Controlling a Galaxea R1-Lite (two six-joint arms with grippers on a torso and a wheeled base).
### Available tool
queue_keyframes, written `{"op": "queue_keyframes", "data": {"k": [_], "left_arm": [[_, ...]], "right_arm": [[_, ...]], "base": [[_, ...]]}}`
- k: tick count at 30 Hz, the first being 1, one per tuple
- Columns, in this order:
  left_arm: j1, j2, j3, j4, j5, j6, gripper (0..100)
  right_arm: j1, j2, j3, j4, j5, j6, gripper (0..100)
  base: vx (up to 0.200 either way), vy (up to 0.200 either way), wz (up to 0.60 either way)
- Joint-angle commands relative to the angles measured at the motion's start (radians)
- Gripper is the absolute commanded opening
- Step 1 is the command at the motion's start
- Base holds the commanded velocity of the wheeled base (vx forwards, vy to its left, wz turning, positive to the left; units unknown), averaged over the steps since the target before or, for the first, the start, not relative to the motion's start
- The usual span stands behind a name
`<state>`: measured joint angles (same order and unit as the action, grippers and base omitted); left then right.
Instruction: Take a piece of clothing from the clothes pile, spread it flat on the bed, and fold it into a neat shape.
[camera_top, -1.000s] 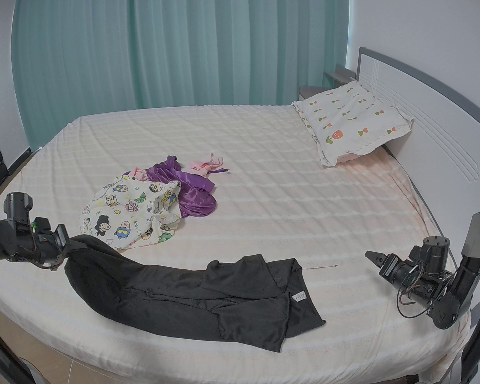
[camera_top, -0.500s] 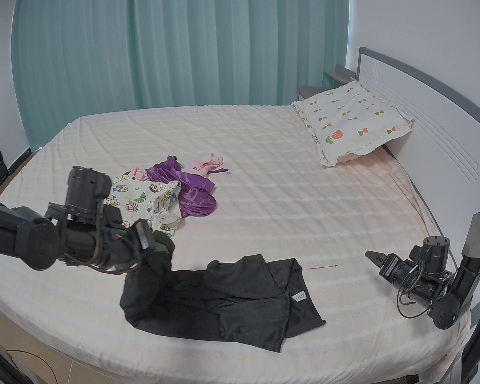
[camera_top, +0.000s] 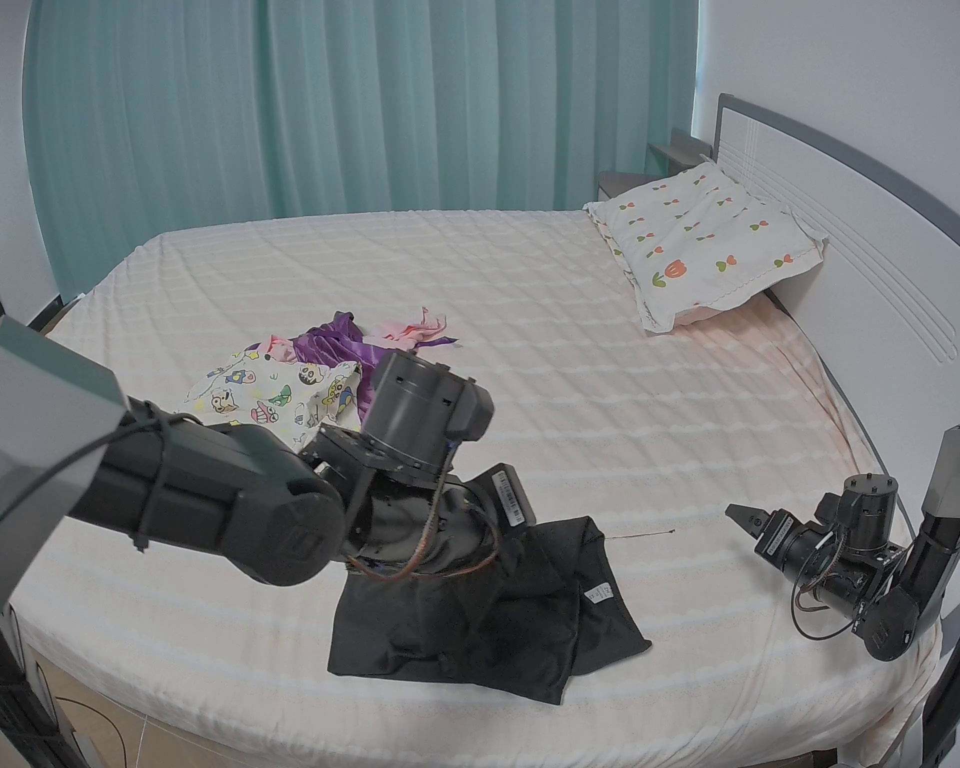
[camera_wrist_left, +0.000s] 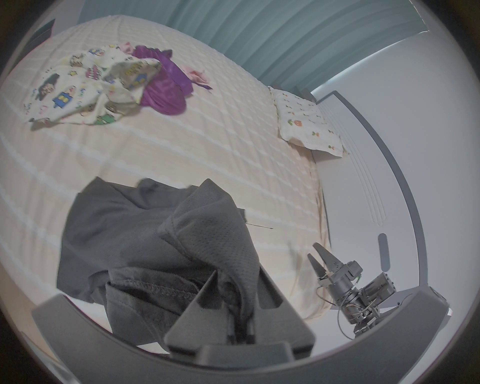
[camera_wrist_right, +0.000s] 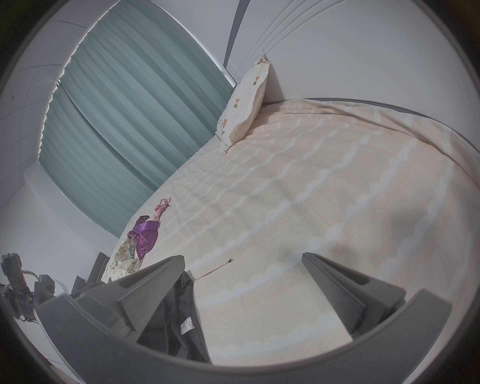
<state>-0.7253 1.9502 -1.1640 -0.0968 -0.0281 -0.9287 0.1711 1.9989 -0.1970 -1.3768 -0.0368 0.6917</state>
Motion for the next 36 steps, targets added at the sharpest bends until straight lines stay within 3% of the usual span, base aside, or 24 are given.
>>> {"op": "queue_keyframes", "data": {"k": [1,4,9,10,15,19,24,28,30,33,36], "left_arm": [[-0.036,0.084,-0.037,-0.017,-0.003,-0.012,0],[-0.051,0.128,-0.051,-0.107,0.007,-0.059,0],[-0.051,0.133,-0.049,-0.162,0.010,-0.058,0],[-0.051,0.134,-0.052,-0.162,0.013,-0.058,100],[-0.060,0.141,-0.049,-0.201,0.062,-0.064,100],[-0.062,0.141,-0.071,-0.251,0.149,-0.151,100],[-0.031,0.093,0.017,-0.258,0.152,-0.170,100],[0.018,0.039,0.104,-0.261,0.131,-0.171,100],[0.086,-0.007,0.195,-0.261,0.074,-0.183,100],[0.115,-0.036,0.253,-0.264,0.036,-0.205,100],[0.153,-0.085,0.392,-0.366,0.010,-0.231,100]], "right_arm": [[0.005,0.004,0.001,-0.001,0.000,0.000,100],[0.010,0.008,0.001,-0.001,0.000,0.000,100],[0.011,0.011,-0.001,-0.001,0.000,0.000,100],[0.015,0.011,-0.001,-0.001,0.000,0.000,100],[0.022,0.011,0.001,-0.002,-0.002,0.000,100],[0.024,0.011,0.001,-0.001,-0.002,0.003,100],[0.024,0.006,0.002,-0.001,-0.002,0.005,100],[0.036,0.003,0.002,-0.001,-0.002,0.005,100],[0.054,0.000,0.010,-0.004,-0.005,0.008,100],[0.068,-0.002,0.011,-0.004,-0.011,0.008,100],[0.087,-0.002,0.013,-0.004,-0.012,0.009,100]], "base": [[0.000,0.000,0.00],[0.000,0.000,0.00],[0.000,0.000,0.00],[0.000,0.000,0.00],[0.000,0.000,0.00],[0.000,0.000,0.00],[0.000,0.000,0.00],[0.000,0.000,0.00],[0.000,0.000,0.00],[0.000,0.000,0.00],[-0.200,0.000,0.00]]}}
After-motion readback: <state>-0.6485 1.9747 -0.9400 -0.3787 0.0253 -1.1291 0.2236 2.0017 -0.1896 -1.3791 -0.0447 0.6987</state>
